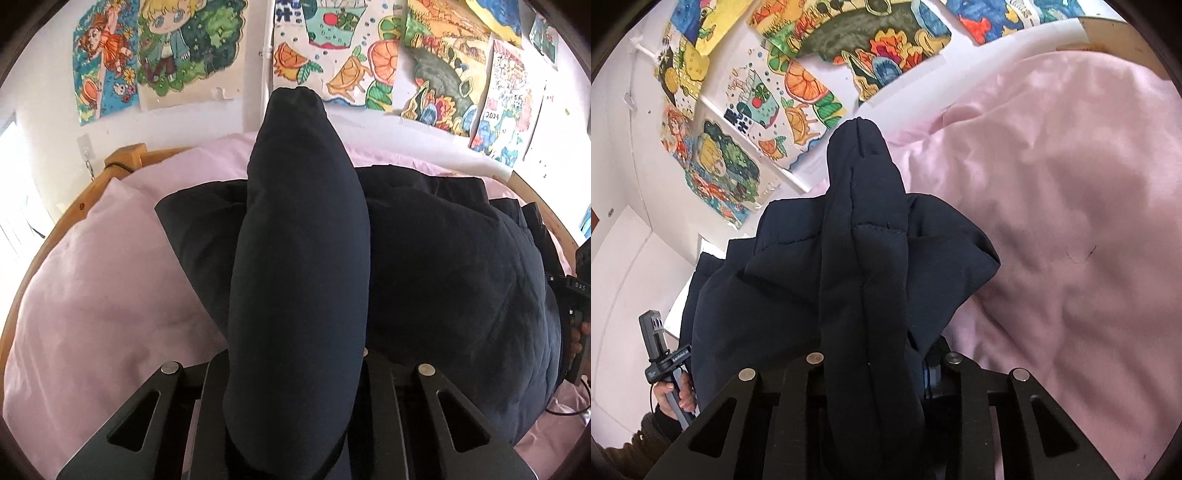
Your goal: Fold large clothes
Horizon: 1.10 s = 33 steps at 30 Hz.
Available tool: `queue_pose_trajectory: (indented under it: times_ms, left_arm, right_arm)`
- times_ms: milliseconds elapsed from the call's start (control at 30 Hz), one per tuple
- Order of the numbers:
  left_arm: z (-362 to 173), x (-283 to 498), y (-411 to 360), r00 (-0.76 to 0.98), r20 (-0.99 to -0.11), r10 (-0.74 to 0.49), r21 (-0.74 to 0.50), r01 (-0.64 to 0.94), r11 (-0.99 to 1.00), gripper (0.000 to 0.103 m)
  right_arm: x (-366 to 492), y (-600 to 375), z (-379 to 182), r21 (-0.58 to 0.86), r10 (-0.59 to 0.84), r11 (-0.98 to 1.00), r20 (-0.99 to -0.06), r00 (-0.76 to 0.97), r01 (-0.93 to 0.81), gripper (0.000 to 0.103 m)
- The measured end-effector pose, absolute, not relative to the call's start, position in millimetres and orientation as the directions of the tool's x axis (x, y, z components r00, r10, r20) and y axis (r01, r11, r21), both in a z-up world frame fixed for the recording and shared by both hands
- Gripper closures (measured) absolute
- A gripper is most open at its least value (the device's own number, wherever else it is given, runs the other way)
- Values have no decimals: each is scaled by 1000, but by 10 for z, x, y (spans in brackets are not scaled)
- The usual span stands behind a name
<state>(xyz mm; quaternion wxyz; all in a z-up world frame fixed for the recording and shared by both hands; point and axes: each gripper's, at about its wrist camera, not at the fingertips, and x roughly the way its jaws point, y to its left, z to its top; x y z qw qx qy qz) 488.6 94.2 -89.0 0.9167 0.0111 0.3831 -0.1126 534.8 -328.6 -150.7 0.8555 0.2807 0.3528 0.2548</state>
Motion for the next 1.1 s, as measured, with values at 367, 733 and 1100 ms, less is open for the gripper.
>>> queue_pose_trajectory:
  times_ms: [367, 733, 1100]
  left_arm:
    - [-129, 4507, 601, 652, -720, -238, -97, 245, 965, 88]
    - [539, 3665, 659, 610, -752, -249, -125, 240, 963, 88]
    - [-109, 3623, 731, 493, -835, -245, -195, 152, 969, 88]
  right_arm:
    - [4878, -3223, -786, 606, 596, 760, -508, 622, -233, 80]
    - [3857, -3106, 130, 567, 562, 795, -558, 611, -214, 80]
    - [3618, -3027, -319, 570, 527, 814, -651, 546, -107, 80]
